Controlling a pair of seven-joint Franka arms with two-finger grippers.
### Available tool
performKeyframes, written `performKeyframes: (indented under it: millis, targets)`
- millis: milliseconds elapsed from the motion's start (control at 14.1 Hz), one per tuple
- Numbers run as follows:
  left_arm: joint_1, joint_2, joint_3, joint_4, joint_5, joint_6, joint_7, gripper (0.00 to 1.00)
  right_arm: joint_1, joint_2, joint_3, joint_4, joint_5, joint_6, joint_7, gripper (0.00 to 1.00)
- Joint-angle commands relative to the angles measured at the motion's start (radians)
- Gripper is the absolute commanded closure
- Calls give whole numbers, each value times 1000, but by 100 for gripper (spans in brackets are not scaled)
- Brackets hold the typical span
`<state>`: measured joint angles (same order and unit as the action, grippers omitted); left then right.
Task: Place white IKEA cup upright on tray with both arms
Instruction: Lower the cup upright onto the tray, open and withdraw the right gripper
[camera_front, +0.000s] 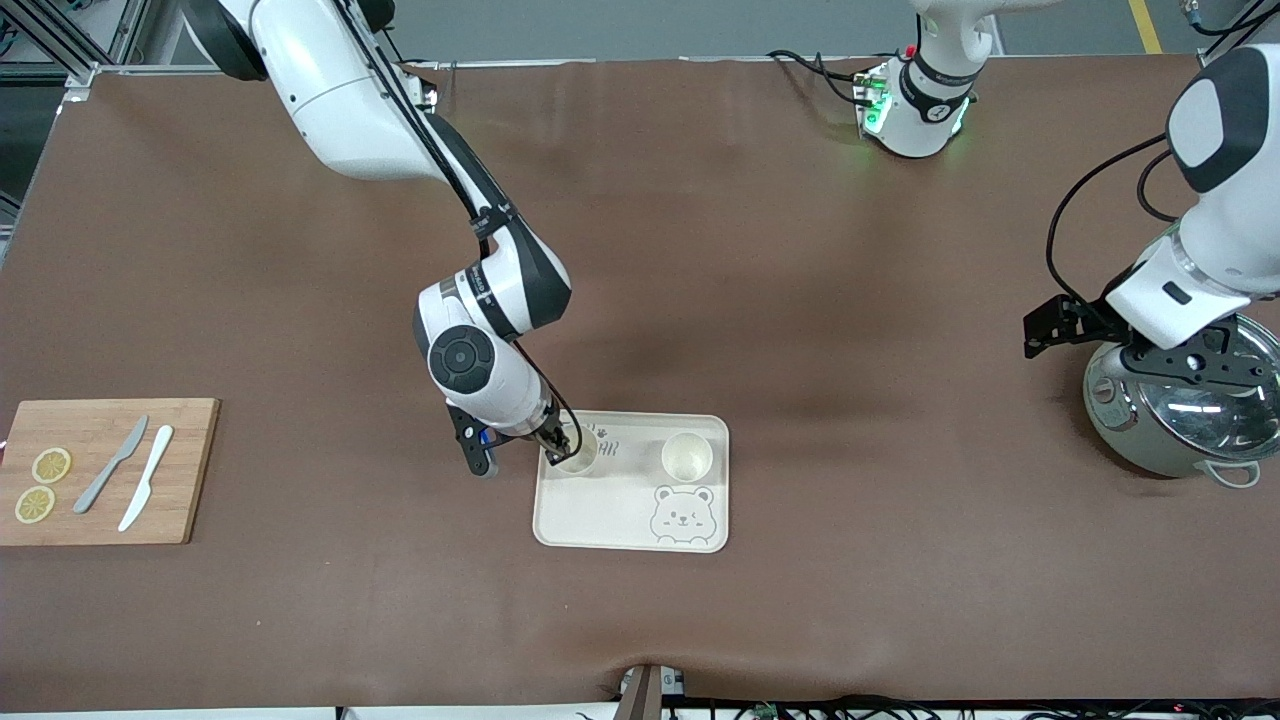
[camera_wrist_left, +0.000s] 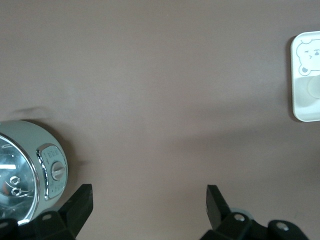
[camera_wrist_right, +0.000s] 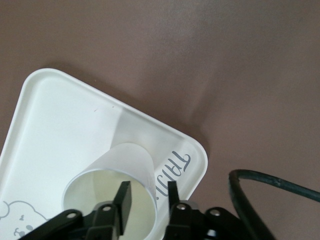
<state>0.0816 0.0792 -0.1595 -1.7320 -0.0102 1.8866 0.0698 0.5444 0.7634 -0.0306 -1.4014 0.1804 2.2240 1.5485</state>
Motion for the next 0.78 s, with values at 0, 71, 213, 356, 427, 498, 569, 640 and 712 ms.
performKeyframes:
  millis: [0, 71, 213, 356, 427, 498, 569, 640, 712]
  targets:
    - [9, -36, -5, -24, -28, -14, -10, 0, -6, -4, 1, 25, -1, -36, 5, 0]
    - [9, -38, -5, -23, -28, -18, -8, 0, -6, -10, 1, 39, -2, -70, 5, 0]
    - [9, -42, -6, -21, -30, -21, -8, 0, -9, -19, -2, 105, -2, -172, 5, 0]
    - [9, -44, -6, -23, -30, -21, -10, 0, -26, -19, -6, 179, -2, -288, 5, 0]
    - [9, -42, -5, -23, -28, -21, -11, 0, -40, -21, -9, 196, -1, -338, 4, 0]
    - [9, -41, -3, -23, -28, -21, -11, 0, -58, -22, -9, 206, -2, -389, 1, 0]
    - [10, -42, 0, -23, -30, -21, -11, 0, -78, -42, -9, 216, -2, -420, -1, 0]
    - [9, -44, 5, -20, -30, -20, -13, 0, -93, -74, -8, 216, -5, -444, -23, 0]
    - [4, -42, 11, -12, -30, -21, -15, 0, -102, -110, -6, 214, -21, -470, -68, 0]
